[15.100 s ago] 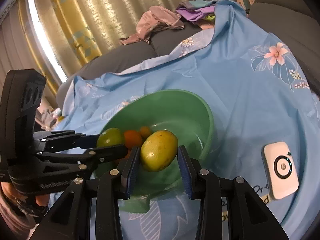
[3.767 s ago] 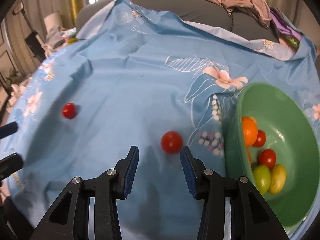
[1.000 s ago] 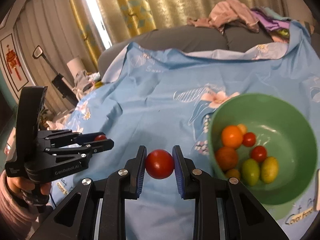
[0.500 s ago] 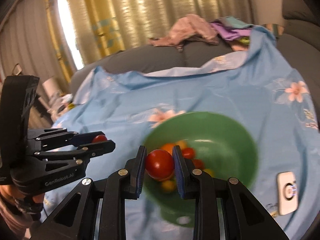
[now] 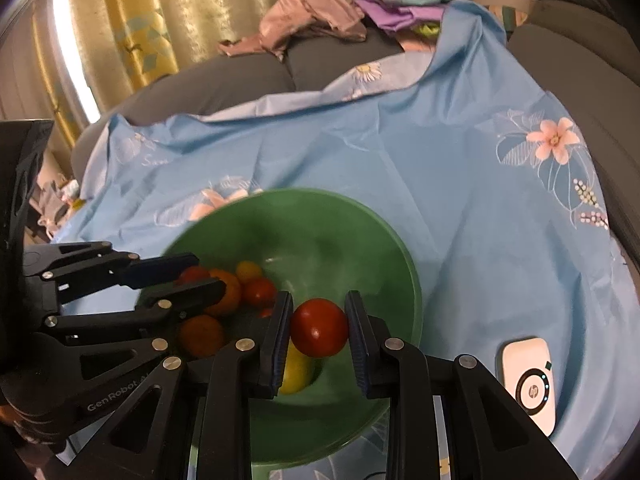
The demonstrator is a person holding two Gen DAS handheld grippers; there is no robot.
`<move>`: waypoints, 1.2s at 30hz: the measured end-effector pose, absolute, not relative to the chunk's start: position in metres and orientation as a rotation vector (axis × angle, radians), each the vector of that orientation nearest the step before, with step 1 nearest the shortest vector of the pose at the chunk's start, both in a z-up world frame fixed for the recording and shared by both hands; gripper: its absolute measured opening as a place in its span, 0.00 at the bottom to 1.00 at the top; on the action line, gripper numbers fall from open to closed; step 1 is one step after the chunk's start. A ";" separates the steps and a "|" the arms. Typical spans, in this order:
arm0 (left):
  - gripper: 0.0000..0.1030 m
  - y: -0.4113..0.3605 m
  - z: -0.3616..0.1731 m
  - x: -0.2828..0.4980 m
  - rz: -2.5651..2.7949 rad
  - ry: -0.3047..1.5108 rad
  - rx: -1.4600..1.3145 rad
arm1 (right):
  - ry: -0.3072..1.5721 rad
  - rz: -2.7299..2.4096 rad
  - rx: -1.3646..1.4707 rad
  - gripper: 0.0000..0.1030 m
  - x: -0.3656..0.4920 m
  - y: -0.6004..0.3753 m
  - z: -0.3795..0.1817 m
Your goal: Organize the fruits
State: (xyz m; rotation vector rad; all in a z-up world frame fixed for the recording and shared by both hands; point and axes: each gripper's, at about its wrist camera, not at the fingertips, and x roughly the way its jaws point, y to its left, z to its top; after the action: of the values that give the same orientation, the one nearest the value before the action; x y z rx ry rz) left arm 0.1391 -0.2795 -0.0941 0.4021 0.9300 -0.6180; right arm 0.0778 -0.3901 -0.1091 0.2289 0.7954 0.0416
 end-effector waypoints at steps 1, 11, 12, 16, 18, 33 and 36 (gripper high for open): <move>0.32 -0.279 -0.093 0.139 -0.611 0.931 0.404 | 0.804 0.035 0.227 0.28 0.078 -0.390 -0.109; 0.99 -0.249 -0.037 0.133 -0.493 0.900 0.346 | 0.839 -0.003 0.171 0.46 0.065 -0.387 -0.072; 0.99 -0.248 -0.031 0.132 -0.487 0.890 0.338 | 0.842 0.004 0.170 0.49 0.064 -0.387 -0.067; 0.99 -0.240 -0.003 0.129 -0.451 0.890 0.306 | 0.857 0.026 0.176 0.51 0.055 -0.388 -0.045; 0.99 -0.238 0.006 0.130 -0.454 0.914 0.281 | 0.863 0.040 0.172 0.51 0.053 -0.387 -0.037; 0.99 -0.239 0.030 0.125 -0.412 0.898 0.311 | 0.821 0.045 0.131 0.51 0.040 -0.383 -0.006; 0.99 -0.240 0.030 0.123 -0.418 0.891 0.316 | 0.820 0.042 0.134 0.51 0.040 -0.384 -0.005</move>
State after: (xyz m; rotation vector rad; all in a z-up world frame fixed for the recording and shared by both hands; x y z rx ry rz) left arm 0.1231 -0.2400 0.0304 0.3159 0.8907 -0.4184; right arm 0.0400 -0.3839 -0.0054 0.1336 0.8196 0.0424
